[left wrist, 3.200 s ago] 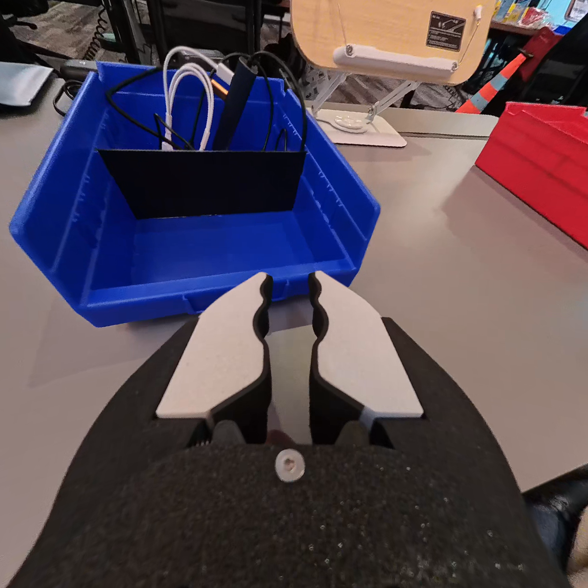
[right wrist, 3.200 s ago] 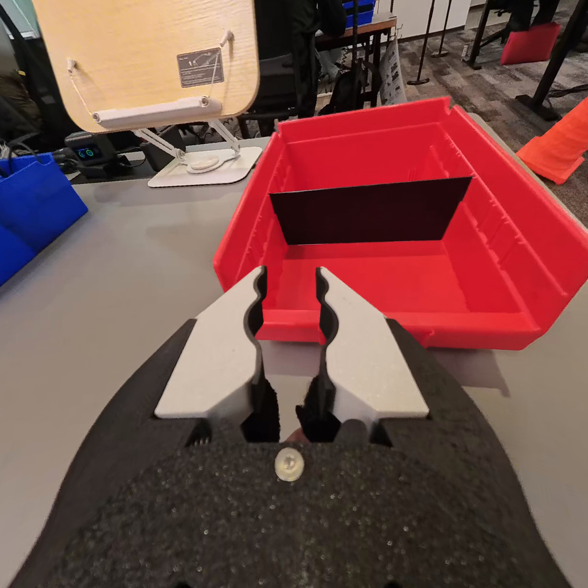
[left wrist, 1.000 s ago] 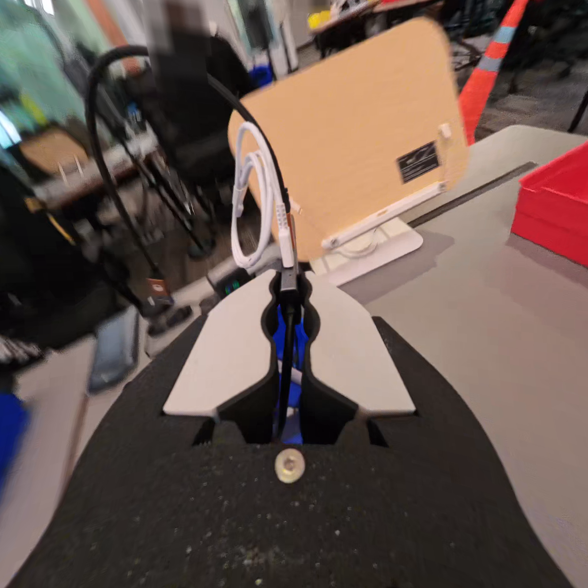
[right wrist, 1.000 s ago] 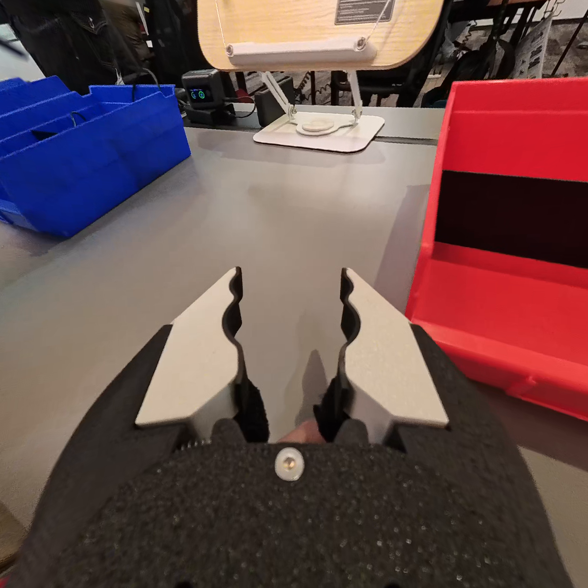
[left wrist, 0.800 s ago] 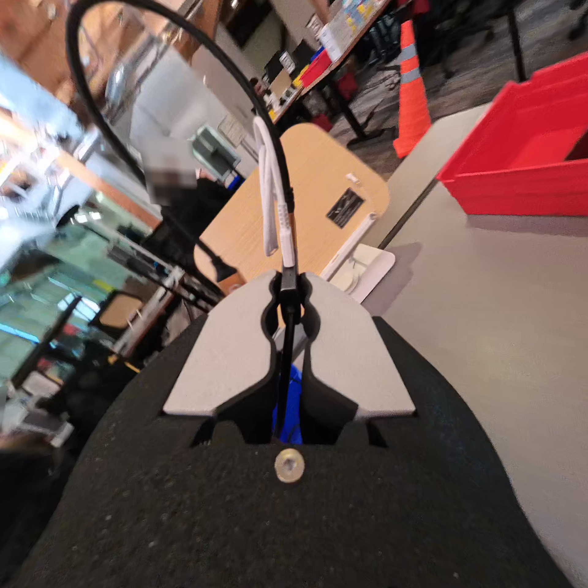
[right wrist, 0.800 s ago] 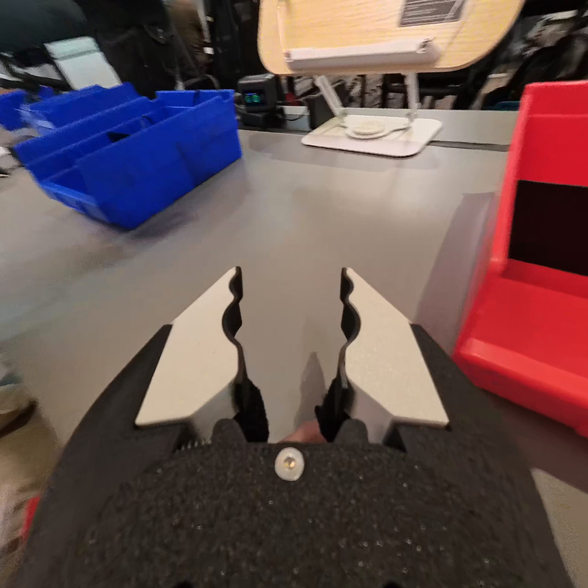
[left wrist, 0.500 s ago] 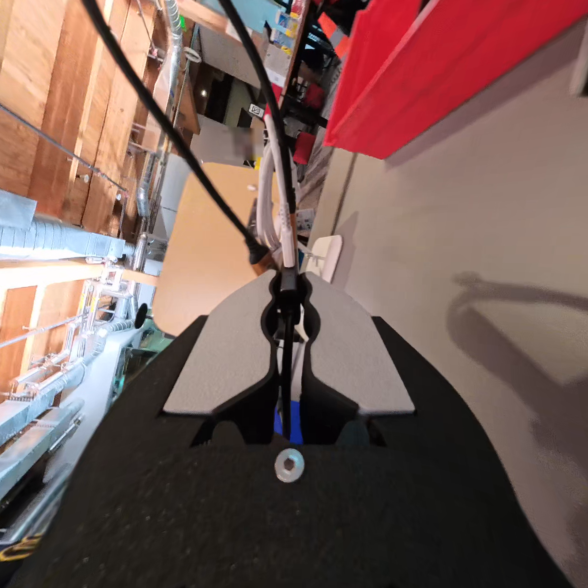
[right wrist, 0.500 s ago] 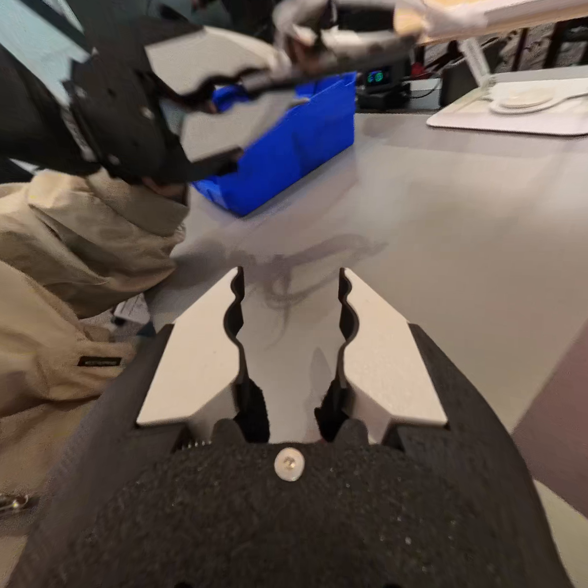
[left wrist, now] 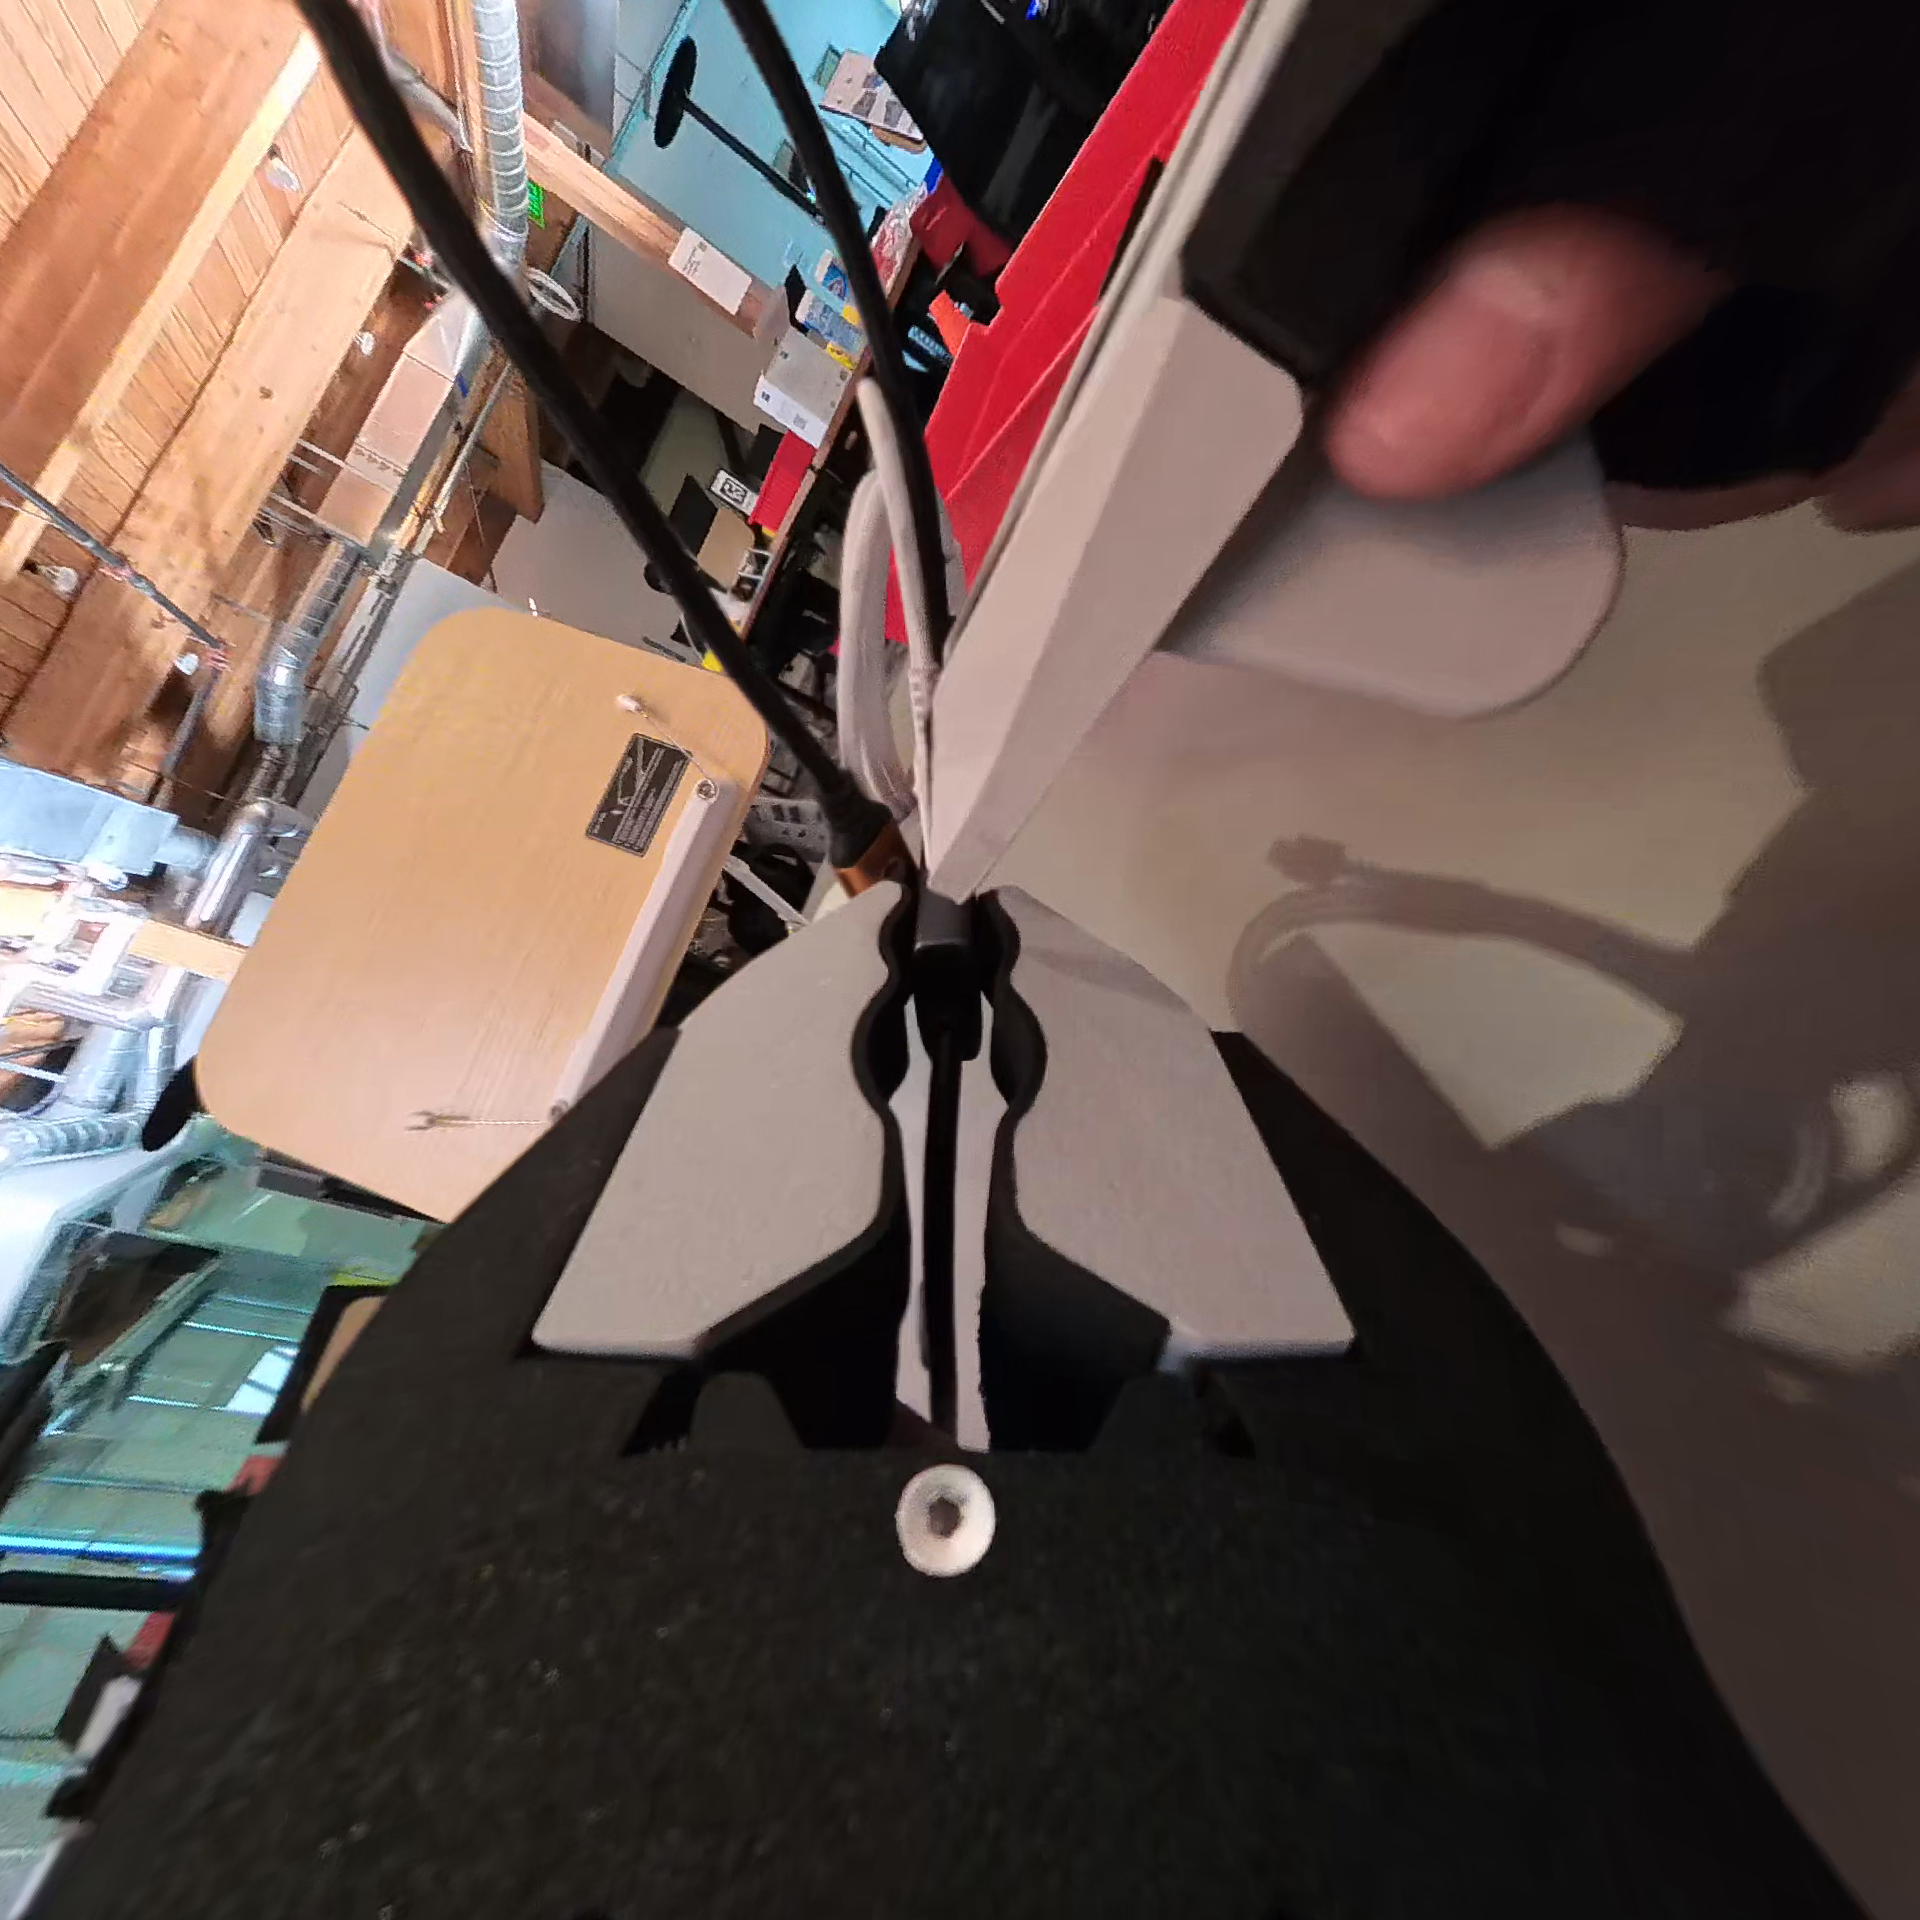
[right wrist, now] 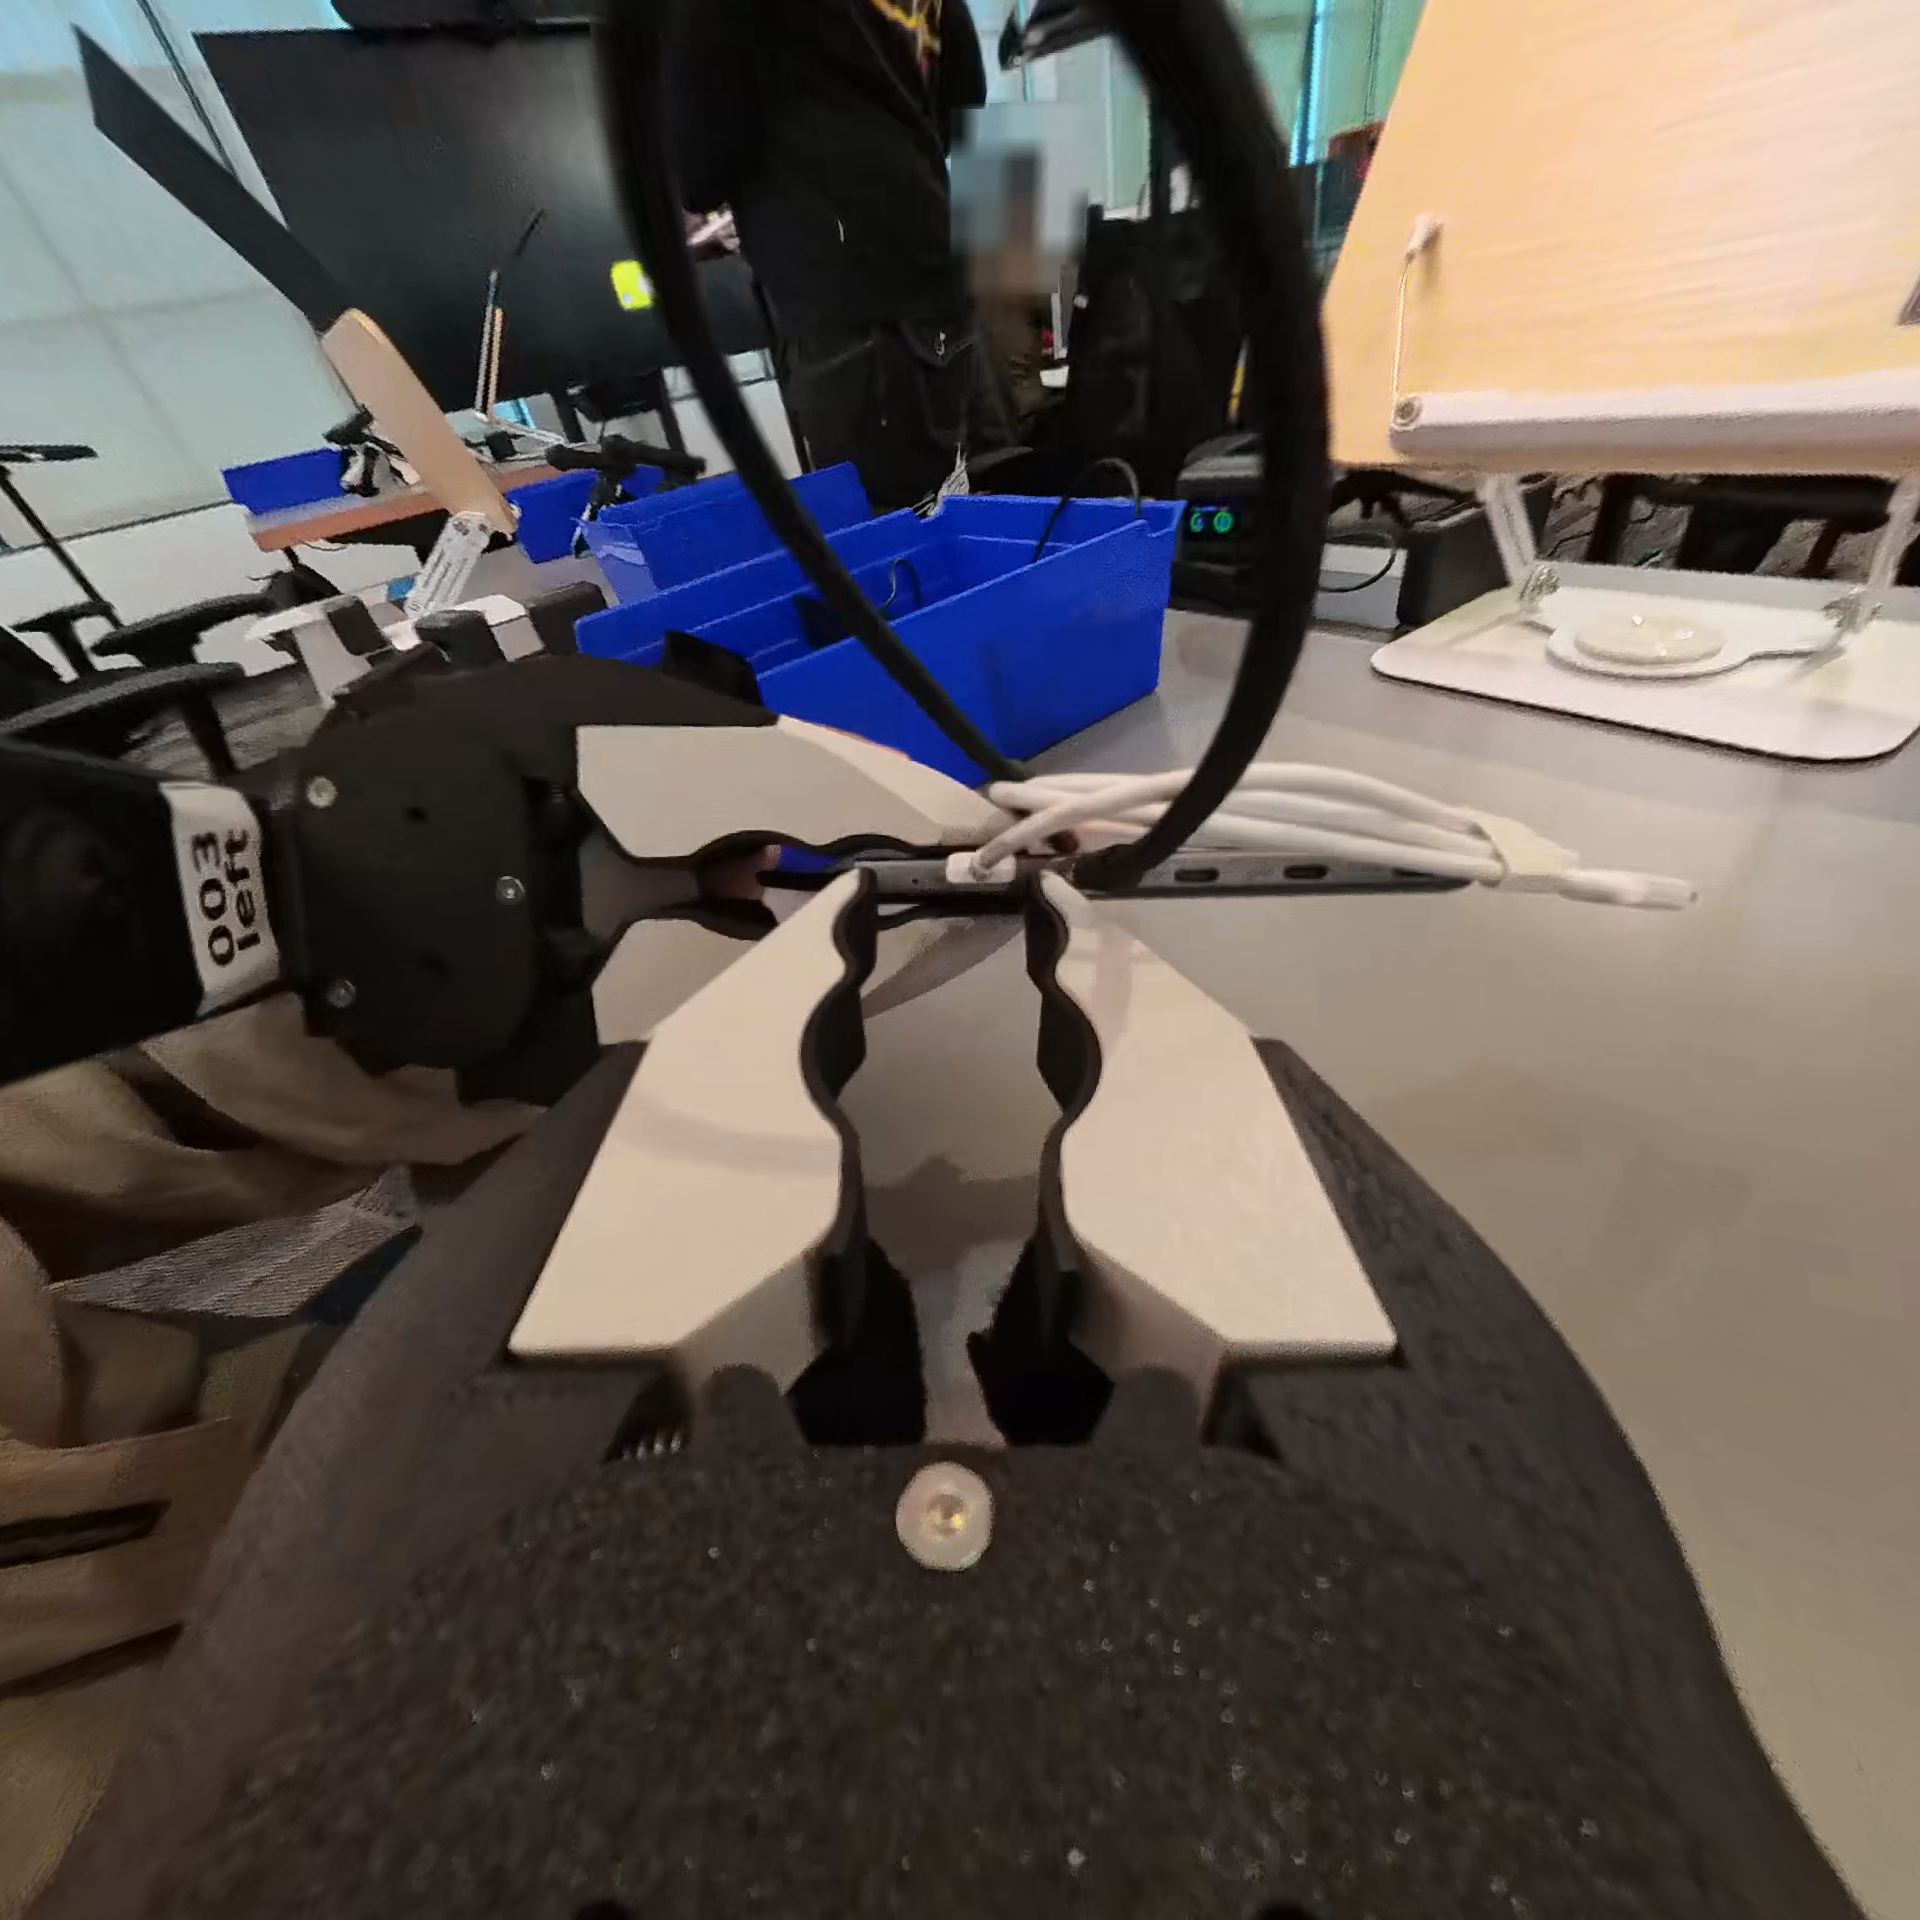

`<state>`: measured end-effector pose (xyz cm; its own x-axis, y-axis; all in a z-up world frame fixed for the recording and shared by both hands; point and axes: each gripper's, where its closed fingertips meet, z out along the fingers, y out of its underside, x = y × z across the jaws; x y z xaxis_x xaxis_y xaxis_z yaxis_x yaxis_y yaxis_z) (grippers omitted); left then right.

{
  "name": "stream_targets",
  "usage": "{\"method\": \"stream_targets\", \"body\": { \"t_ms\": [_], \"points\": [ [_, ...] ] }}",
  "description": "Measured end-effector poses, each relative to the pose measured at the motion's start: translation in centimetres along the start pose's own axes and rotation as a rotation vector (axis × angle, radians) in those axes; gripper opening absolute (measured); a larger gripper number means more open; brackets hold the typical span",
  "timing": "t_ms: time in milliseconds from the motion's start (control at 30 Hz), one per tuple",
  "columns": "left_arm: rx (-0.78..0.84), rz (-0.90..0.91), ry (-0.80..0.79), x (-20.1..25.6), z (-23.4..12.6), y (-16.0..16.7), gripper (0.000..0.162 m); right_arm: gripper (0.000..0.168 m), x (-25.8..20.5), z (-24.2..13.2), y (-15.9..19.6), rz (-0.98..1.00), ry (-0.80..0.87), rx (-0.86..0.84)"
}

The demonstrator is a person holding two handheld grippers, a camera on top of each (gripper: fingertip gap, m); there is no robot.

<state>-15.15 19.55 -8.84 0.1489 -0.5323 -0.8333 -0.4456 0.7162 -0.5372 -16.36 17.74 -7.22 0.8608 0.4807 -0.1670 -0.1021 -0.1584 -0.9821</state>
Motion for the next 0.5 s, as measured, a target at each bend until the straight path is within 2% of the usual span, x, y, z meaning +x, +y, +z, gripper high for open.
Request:
{"method": "stream_targets", "body": {
  "t_ms": [300,367,500],
  "points": [
    [-0.007,0.006,-0.013,0.33,-0.06,-0.32,0.01,0.019,0.23,-0.17,-0.05,-0.012,0.019,0.025],
    [-0.003,0.021,-0.019,0.4,-0.05,-0.44,0.01,0.011,0.58,-0.32,-0.03,-0.024,0.035,0.025],
    [0.004,0.024,-0.038,0.1,0.05,-0.66,0.011,0.011,0.58,-0.53,-0.36,-0.072,0.047,0.026]
  ]
}}
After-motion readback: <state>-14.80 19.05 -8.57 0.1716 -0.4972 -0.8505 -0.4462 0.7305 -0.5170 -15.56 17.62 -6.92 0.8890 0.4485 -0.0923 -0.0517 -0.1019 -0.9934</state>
